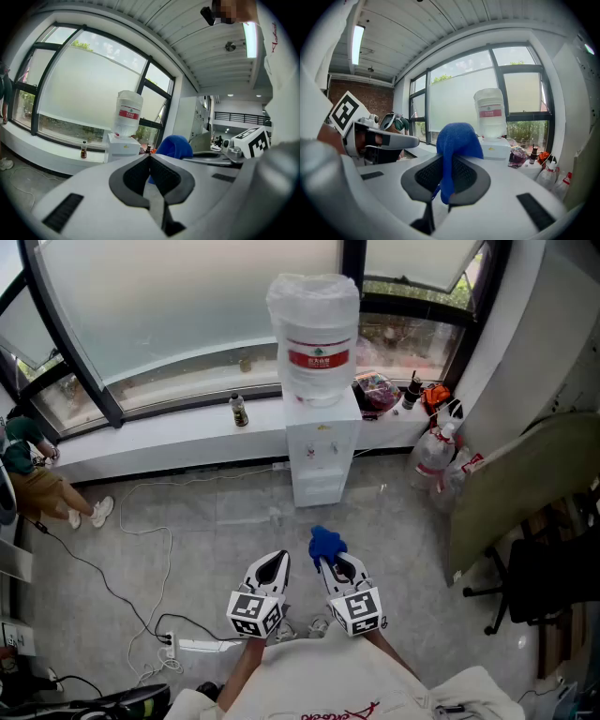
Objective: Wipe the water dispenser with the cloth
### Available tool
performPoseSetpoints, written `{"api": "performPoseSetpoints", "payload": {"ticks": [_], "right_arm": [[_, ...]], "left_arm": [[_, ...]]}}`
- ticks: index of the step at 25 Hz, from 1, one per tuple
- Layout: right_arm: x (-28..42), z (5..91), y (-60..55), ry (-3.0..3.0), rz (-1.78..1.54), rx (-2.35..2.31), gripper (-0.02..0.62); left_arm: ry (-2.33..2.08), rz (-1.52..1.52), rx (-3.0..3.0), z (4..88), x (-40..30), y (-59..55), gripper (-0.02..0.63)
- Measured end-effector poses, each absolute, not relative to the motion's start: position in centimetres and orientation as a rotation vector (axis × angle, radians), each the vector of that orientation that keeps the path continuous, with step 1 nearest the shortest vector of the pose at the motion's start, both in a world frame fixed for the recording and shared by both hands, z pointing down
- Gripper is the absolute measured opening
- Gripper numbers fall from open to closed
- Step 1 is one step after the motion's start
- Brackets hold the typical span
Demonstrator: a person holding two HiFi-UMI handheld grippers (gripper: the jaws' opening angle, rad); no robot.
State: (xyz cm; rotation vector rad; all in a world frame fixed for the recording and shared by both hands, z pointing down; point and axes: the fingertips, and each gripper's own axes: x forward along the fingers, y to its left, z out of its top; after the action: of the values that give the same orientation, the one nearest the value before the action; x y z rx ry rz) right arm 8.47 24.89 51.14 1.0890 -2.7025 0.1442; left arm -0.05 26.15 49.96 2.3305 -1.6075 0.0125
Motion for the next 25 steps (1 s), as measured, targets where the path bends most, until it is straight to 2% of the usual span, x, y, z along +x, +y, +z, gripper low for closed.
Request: {"api": "performPoseSetpoints", "payload": {"ticks": [25], "right_arm": [[11.6, 52.5, 25.4, -2.734, 0.188, 1.008, 0.043]], "left_arm": [[-1.720, 0.031, 2.253, 51.0, 0.8, 26.8, 0.012]]}}
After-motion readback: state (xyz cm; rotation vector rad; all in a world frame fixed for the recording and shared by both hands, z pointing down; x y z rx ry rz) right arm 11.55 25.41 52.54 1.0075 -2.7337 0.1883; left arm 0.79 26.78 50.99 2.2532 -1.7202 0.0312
